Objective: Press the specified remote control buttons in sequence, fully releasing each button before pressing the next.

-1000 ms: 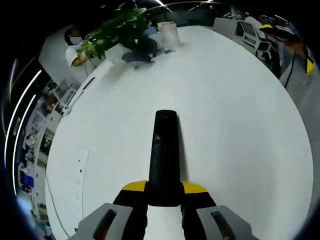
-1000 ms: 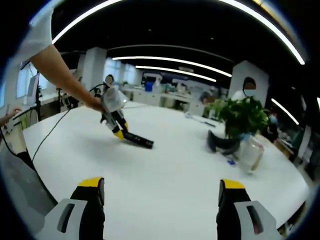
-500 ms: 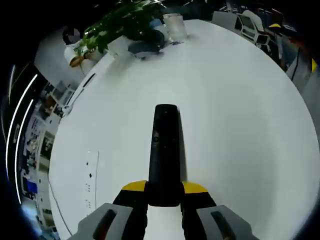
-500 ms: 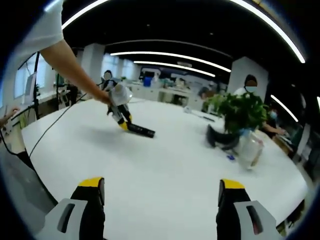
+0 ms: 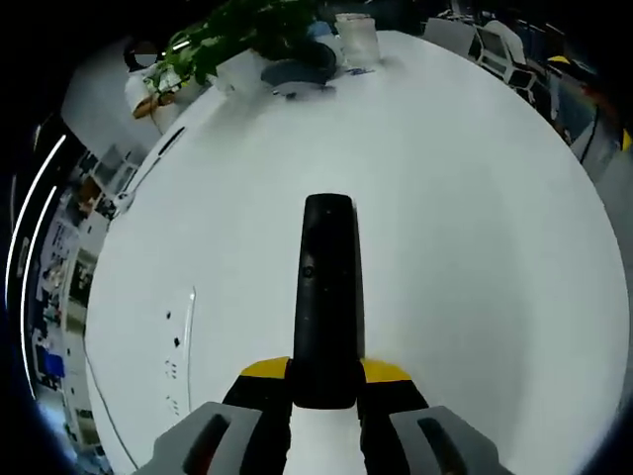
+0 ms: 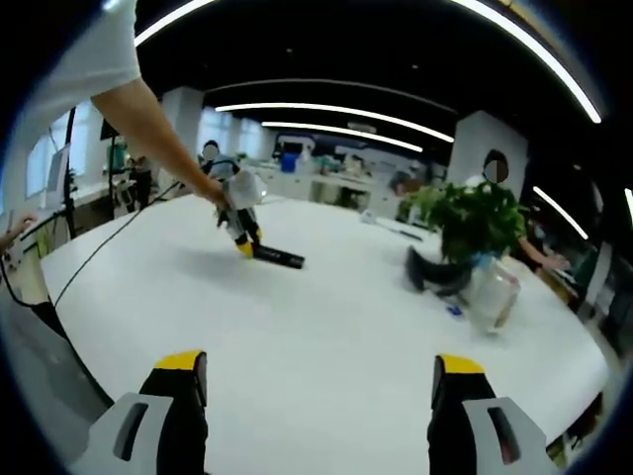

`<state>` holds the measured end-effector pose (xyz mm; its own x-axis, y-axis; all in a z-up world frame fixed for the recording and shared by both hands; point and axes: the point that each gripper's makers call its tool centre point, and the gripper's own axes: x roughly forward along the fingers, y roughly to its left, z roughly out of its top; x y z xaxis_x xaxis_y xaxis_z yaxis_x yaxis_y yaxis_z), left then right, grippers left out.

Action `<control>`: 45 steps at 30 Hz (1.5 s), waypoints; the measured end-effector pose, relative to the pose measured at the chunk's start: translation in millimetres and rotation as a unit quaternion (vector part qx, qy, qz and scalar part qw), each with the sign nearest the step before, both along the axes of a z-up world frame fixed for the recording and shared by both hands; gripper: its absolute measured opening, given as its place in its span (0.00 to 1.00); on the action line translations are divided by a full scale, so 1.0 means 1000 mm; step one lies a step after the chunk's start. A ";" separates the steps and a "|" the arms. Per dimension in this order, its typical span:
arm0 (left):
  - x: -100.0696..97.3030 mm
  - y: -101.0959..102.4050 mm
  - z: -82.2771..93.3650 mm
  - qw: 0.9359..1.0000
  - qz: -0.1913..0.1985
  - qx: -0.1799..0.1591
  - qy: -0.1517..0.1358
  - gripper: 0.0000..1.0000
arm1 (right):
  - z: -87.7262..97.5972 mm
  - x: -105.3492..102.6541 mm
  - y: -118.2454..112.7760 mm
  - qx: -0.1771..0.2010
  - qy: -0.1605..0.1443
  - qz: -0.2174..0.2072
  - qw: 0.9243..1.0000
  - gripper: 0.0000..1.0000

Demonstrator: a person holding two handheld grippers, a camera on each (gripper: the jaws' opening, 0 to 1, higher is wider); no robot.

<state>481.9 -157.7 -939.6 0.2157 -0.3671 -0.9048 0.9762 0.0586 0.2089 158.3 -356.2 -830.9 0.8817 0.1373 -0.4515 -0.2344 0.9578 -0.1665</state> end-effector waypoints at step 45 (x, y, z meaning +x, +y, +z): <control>-0.154 0.062 0.125 0.811 0.393 -0.430 -0.056 0.86 | 0.031 -0.001 -0.001 0.051 -0.068 0.000 0.996 0.99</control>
<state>327.5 -95.7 -814.8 0.7520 -0.5611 -0.3458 0.5442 0.8246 -0.1544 157.4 -357.4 -800.1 0.9340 0.1761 -0.3110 -0.2161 0.9713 -0.0990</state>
